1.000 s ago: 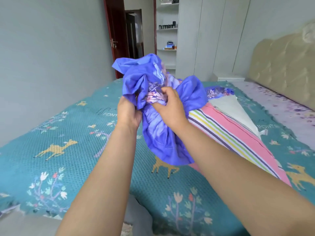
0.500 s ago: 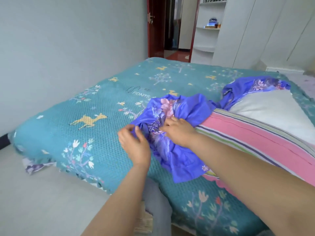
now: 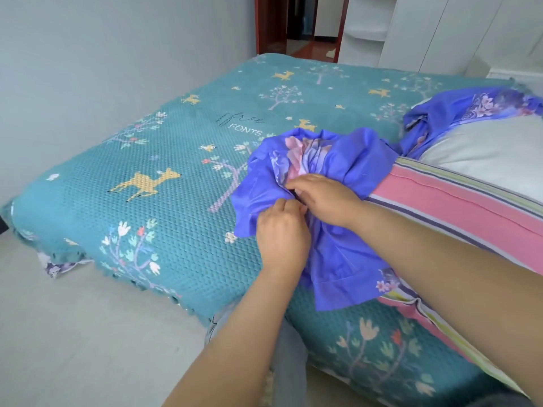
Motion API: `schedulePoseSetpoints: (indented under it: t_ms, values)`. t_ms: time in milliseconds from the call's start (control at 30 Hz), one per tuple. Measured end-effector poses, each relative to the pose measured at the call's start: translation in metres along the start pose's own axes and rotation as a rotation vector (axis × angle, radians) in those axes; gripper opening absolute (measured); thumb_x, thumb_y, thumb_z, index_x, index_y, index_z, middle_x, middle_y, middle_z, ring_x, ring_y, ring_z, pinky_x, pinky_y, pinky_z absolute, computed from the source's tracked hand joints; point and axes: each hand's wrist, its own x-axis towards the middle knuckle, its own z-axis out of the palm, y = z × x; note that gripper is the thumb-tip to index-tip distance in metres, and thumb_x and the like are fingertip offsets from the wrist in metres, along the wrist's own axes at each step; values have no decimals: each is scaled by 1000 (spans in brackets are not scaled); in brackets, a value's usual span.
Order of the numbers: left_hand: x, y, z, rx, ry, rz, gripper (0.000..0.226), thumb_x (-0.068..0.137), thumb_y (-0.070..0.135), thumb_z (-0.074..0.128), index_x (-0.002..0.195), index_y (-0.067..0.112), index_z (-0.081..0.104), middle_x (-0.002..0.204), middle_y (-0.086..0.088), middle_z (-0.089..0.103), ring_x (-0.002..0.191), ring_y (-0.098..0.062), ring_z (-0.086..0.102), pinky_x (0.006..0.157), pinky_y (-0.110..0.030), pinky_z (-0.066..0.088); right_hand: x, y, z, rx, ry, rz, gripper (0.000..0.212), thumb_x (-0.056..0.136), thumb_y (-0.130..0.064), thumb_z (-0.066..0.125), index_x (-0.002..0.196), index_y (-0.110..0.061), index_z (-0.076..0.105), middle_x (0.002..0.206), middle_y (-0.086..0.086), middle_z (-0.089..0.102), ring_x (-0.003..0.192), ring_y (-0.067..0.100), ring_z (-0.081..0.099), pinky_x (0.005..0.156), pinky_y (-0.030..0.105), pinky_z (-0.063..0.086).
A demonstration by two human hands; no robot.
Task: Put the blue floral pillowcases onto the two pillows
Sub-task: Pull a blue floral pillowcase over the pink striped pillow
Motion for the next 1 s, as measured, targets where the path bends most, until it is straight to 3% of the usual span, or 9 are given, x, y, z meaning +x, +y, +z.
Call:
schedulePoseSetpoints:
  t_ms: [133, 200, 300, 400, 533, 667, 833, 933, 1000]
  values:
    - [-6, 15, 8, -338, -232, -405, 21, 93, 24, 51, 87, 9, 64, 89, -15, 68, 85, -35, 62, 68, -38, 42, 6, 9, 3, 80, -84, 26, 52, 90, 4, 42, 136, -18, 50, 149, 4, 38, 140, 15, 29, 116, 26, 20]
    - [-5, 7, 10, -358, -210, -487, 20, 94, 25, 50, 92, 9, 63, 96, -15, 66, 91, -34, 60, 72, -38, 39, 3, 9, 0, 61, -91, 0, 66, 78, 12, 43, 135, -21, 50, 148, 2, 40, 139, 16, 31, 114, 24, 21]
    - [-2, -8, 5, -258, -216, -431, 18, 96, 19, 45, 97, 6, 58, 104, -14, 60, 93, -35, 58, 73, -39, 36, -14, 2, -5, -158, -81, -82, 60, 72, -8, 48, 128, -26, 55, 135, -7, 51, 128, 15, 40, 102, 28, 33]
    - [-2, -14, -3, -150, -297, -299, 18, 97, 17, 40, 98, 5, 54, 108, -15, 55, 90, -38, 58, 69, -43, 37, -21, -1, -5, -484, -26, -244, 47, 69, -34, 40, 109, -28, 63, 100, -8, 62, 101, 17, 56, 85, 37, 35]
    - [14, -14, -11, -185, -264, -181, 18, 96, 19, 45, 106, 7, 54, 112, -14, 52, 90, -39, 59, 70, -45, 41, -17, 7, -20, -669, 169, -224, 29, 74, -37, 43, 83, -19, 64, 74, 1, 58, 76, 24, 58, 80, 40, 35]
    - [58, -15, -19, -185, -265, -183, 37, 94, 26, 50, 126, 10, 44, 126, -14, 46, 99, -38, 60, 79, -44, 46, -41, 2, -11, -567, 361, 18, 30, 73, -42, 48, 73, -15, 61, 70, 4, 55, 72, 25, 58, 61, 33, 40]
    - [110, -13, -18, 393, -650, -66, 41, 96, 32, 40, 129, 8, 49, 135, -16, 48, 125, -36, 42, 96, -41, 38, -69, -32, 7, -416, 443, 28, 34, 77, -48, 51, 66, -17, 57, 66, 2, 54, 71, 24, 57, 55, 32, 41]
    - [119, -10, -8, 39, -820, -89, 34, 93, 12, 40, 122, 1, 54, 133, -22, 52, 122, -33, 49, 95, -32, 38, -83, -49, 10, -315, 435, 78, 33, 78, -46, 51, 64, -17, 56, 63, 1, 55, 68, 23, 58, 47, 31, 42]
    - [117, -6, -7, -214, -778, -190, 35, 94, 13, 43, 127, 3, 51, 135, -17, 52, 123, -28, 49, 94, -27, 37, -87, -53, 10, -247, 400, 85, 32, 77, -44, 49, 63, -17, 57, 61, 0, 57, 67, 23, 60, 45, 30, 43]
